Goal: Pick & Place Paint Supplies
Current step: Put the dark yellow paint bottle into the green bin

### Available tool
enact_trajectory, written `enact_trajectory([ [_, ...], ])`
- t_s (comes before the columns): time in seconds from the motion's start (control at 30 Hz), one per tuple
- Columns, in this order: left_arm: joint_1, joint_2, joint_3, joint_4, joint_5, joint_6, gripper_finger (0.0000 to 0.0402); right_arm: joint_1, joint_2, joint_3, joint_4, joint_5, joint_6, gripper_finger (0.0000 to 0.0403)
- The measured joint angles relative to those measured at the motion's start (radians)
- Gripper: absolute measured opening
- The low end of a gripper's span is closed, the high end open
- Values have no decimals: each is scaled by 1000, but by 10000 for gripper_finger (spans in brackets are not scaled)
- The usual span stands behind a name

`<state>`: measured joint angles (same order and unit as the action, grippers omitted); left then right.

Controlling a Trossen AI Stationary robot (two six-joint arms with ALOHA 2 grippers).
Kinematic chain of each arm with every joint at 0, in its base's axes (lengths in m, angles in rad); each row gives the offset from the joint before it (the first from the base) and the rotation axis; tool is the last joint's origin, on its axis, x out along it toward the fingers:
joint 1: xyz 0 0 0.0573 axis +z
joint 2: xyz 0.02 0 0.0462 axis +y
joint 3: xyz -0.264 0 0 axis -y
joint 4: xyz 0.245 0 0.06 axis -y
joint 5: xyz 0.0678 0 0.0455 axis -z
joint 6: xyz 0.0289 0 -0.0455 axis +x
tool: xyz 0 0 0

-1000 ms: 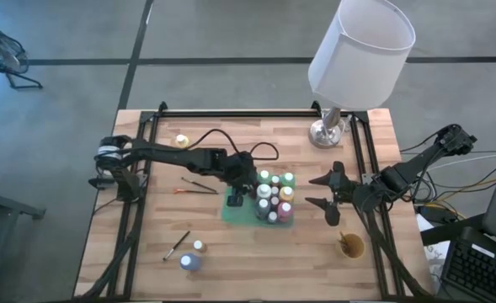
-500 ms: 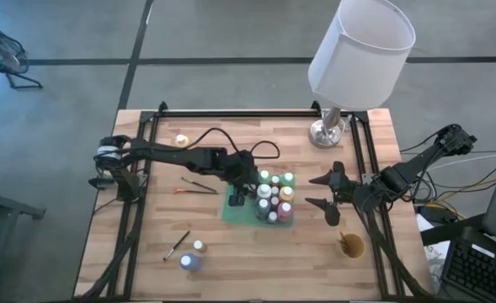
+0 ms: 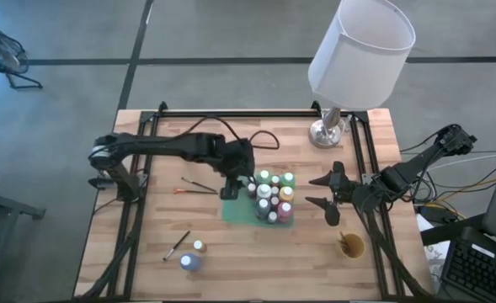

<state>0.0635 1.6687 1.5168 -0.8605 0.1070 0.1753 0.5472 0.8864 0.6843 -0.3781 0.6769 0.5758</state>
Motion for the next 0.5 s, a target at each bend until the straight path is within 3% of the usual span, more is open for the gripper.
enact_trajectory([
  [0.27, 0, -55, 147, -152, -9, 0, 186, 0, 0, -5, -6, 0, 0, 238],
  [0.5, -1, -162, 164, -161, -76, 8, 186, 0, 0, -7, -8, 0, -3, 225],
])
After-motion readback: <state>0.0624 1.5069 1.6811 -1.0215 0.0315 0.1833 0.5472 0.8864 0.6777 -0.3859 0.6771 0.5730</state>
